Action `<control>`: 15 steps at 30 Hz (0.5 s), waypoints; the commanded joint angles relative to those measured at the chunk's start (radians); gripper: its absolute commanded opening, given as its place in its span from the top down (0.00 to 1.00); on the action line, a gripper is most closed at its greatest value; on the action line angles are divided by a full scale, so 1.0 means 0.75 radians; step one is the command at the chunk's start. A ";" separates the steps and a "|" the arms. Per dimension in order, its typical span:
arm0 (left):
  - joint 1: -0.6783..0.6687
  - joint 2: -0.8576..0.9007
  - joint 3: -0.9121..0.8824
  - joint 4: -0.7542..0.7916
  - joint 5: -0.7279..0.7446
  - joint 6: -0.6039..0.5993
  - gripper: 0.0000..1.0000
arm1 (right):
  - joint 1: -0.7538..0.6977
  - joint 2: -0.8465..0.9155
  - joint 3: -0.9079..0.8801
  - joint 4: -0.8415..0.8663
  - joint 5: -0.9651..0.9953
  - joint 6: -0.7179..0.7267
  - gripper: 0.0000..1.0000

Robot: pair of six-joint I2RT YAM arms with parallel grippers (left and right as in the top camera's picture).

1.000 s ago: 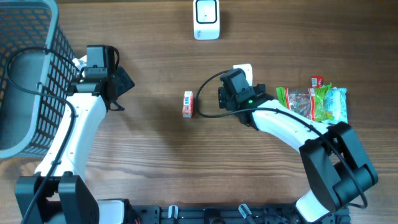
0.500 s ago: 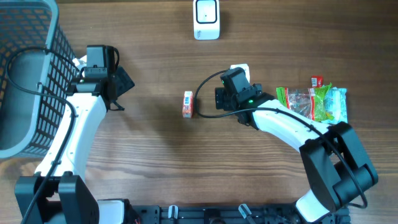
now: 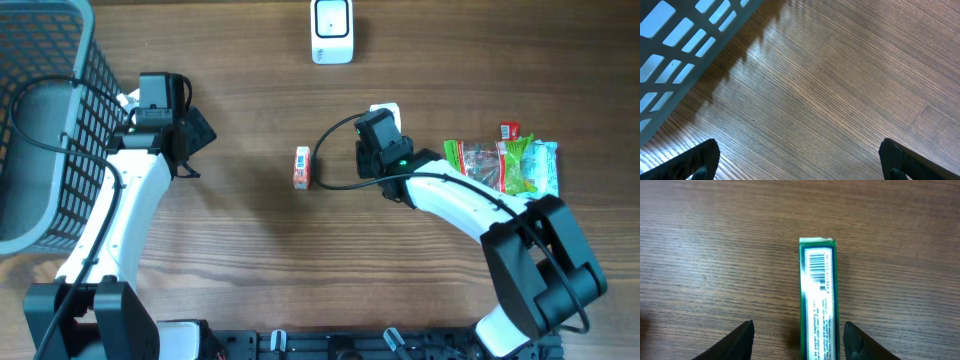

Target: Scan the item barcode

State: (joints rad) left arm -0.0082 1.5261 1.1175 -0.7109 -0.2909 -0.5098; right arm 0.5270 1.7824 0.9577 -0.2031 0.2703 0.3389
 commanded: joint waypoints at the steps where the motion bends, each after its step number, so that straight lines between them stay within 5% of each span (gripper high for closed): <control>1: 0.005 0.007 0.001 0.004 -0.018 0.011 0.00 | -0.007 0.072 -0.006 0.015 0.068 -0.009 0.44; 12: 0.005 0.007 0.001 0.004 -0.018 0.011 0.00 | -0.008 0.073 0.014 0.085 0.083 -0.126 0.63; 15: 0.005 0.007 0.001 0.004 -0.018 0.011 0.00 | -0.008 0.036 0.018 0.081 0.083 -0.164 0.75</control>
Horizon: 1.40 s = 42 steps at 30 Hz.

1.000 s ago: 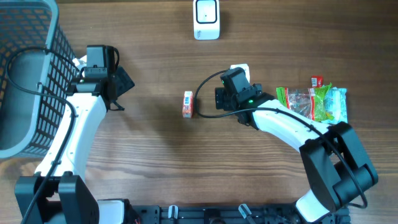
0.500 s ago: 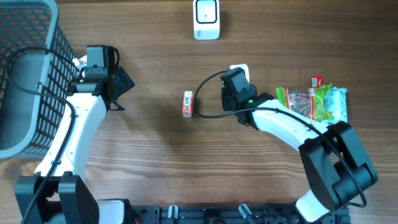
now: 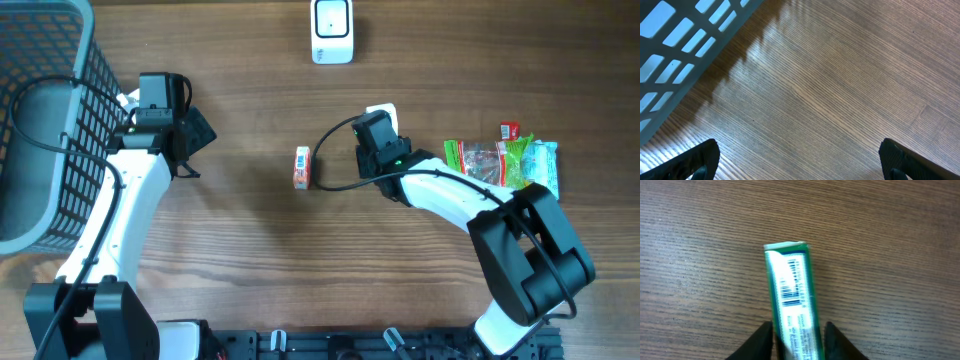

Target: Scan the item barcode

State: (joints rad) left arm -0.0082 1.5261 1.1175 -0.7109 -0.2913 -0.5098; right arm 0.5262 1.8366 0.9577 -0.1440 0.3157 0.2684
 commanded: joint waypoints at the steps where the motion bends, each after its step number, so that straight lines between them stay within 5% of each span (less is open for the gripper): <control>1: 0.005 0.007 0.001 0.004 -0.017 0.011 0.00 | -0.007 -0.040 0.018 0.002 0.022 -0.083 0.76; 24: 0.005 0.007 0.001 0.004 -0.017 0.011 0.00 | -0.003 -0.167 0.028 -0.183 0.223 -0.282 0.85; 37: 0.005 0.007 0.001 0.004 -0.017 0.011 0.00 | 0.212 0.064 -0.003 -0.092 0.761 -0.218 0.82; 42: 0.005 0.007 0.001 0.004 -0.017 0.011 0.00 | 0.253 0.157 -0.003 -0.077 0.763 -0.218 0.77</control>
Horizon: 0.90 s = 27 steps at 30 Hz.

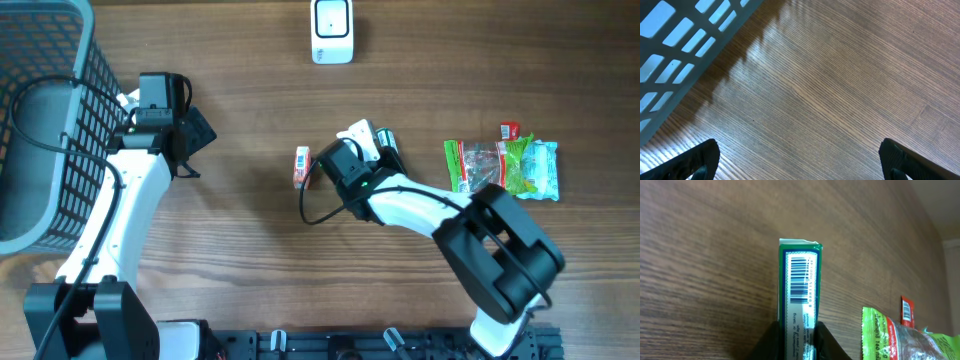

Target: Scan the item barcode

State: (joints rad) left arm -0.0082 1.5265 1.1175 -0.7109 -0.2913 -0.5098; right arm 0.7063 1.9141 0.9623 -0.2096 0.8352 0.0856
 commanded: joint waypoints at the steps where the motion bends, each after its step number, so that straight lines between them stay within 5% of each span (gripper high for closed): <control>1: 0.005 0.006 0.001 0.004 -0.017 0.011 0.00 | 0.014 0.056 -0.009 0.010 -0.013 0.025 0.73; 4: 0.005 0.006 0.001 0.004 -0.017 0.011 0.00 | 0.014 0.056 -0.008 0.010 -0.184 0.028 0.72; 17: 0.005 0.006 0.001 0.004 -0.017 0.011 0.00 | 0.081 0.048 0.008 0.011 0.069 -0.058 0.68; 23: 0.005 0.006 0.001 0.004 -0.017 0.011 0.00 | 0.158 0.048 0.011 0.009 -0.009 -0.073 0.67; 27: 0.005 0.006 0.001 0.004 -0.017 0.011 0.00 | 0.158 0.042 0.011 -0.032 -0.110 0.135 0.63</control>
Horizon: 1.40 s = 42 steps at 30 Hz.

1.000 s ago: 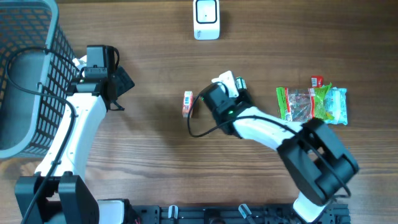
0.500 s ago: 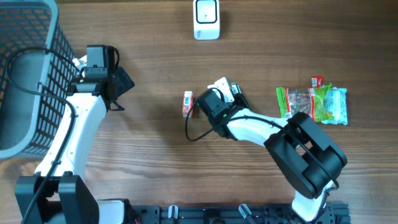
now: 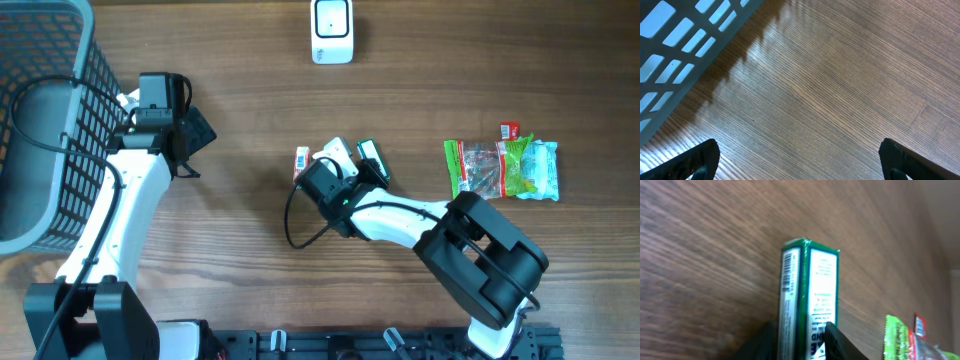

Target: Scan the item barcode

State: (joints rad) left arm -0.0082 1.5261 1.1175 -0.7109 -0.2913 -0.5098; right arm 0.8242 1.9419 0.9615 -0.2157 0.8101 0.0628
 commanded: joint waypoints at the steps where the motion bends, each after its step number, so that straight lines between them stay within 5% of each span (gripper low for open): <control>1: 0.005 0.007 0.001 0.004 -0.017 0.011 0.00 | -0.002 -0.008 0.012 -0.030 -0.095 0.180 0.63; 7: 0.005 0.007 0.001 0.004 -0.017 0.011 0.00 | -0.101 -0.315 0.012 -0.063 -0.403 0.094 0.53; 10: 0.005 0.007 0.001 0.004 -0.017 0.011 0.00 | -0.223 -0.517 0.012 -0.151 -0.673 0.055 0.44; 12: 0.005 0.007 0.001 0.004 -0.017 0.011 0.00 | -0.337 -0.584 0.012 -0.249 -0.858 -0.042 0.27; 18: 0.005 0.007 0.001 0.004 -0.017 0.011 0.00 | -0.575 -0.498 -0.006 -0.371 -1.292 -0.183 0.20; 22: 0.005 0.007 0.001 0.004 -0.017 0.011 0.00 | -0.579 -0.348 -0.006 -0.271 -1.313 -0.182 0.20; 34: 0.005 0.007 0.001 0.004 -0.017 0.011 0.00 | -0.578 -0.149 -0.006 -0.182 -1.231 -0.103 0.39; 37: 0.005 0.007 0.001 0.004 -0.017 0.011 0.00 | -0.577 -0.148 -0.006 -0.195 -1.230 -0.104 0.62; 42: 0.005 0.007 0.001 0.004 -0.017 0.011 0.00 | -0.577 -0.190 0.003 -0.193 -1.231 -0.104 0.73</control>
State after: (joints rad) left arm -0.0082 1.5261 1.1175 -0.7109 -0.2913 -0.5098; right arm 0.3882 1.8084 0.9672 -0.3569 -0.1116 -0.0235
